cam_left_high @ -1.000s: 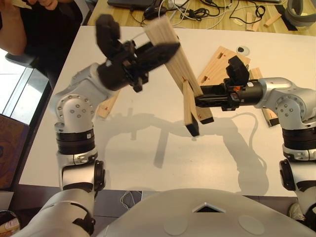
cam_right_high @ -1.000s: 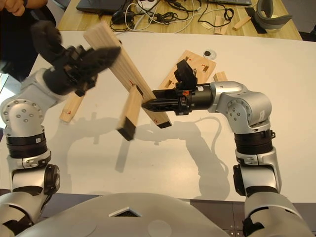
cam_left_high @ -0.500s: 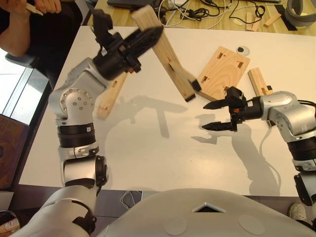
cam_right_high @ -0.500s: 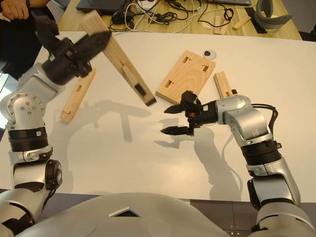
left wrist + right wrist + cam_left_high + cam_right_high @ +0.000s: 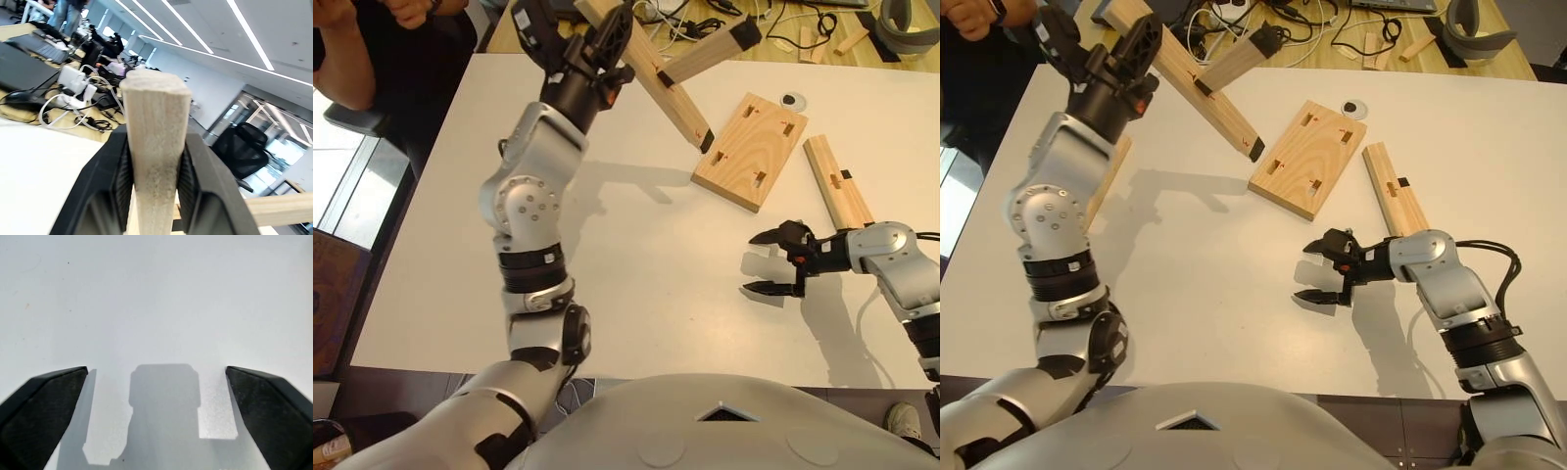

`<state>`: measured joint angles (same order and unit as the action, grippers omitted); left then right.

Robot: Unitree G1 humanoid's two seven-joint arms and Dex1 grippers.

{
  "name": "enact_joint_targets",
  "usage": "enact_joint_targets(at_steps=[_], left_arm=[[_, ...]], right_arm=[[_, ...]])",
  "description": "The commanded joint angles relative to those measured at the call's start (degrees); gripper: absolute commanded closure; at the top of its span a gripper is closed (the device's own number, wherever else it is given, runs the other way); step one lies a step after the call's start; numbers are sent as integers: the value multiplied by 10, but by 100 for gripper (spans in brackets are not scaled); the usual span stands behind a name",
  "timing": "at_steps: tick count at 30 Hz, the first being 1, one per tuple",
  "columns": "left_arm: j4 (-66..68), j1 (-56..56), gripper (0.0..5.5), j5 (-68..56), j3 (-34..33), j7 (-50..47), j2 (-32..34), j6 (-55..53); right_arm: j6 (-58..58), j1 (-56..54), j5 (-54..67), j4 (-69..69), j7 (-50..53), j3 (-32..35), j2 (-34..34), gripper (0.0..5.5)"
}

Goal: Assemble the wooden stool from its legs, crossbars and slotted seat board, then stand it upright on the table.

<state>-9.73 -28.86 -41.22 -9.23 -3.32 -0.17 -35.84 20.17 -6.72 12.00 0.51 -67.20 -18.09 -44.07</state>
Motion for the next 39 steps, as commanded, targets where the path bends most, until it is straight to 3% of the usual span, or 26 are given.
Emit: enact_joint_targets(at_steps=[1,5,11,22,39], left_arm=[[33,2,448,52,25,-41,-43,26],[79,-7,448,102,37,-66,-75,56],[133,-41,448,139,50,-20,-101,141],[235,-34,448,219,105,83,-81,218],[188,-57,448,241,97,101,-59,217]], right_arm=[[19,24,-9,8,7,-19,12,10],[30,34,-6,26,6,-27,14,10],[40,33,-5,31,5,-28,17,10],[64,23,7,45,22,-17,36,10],[83,18,13,59,32,-11,47,10]])
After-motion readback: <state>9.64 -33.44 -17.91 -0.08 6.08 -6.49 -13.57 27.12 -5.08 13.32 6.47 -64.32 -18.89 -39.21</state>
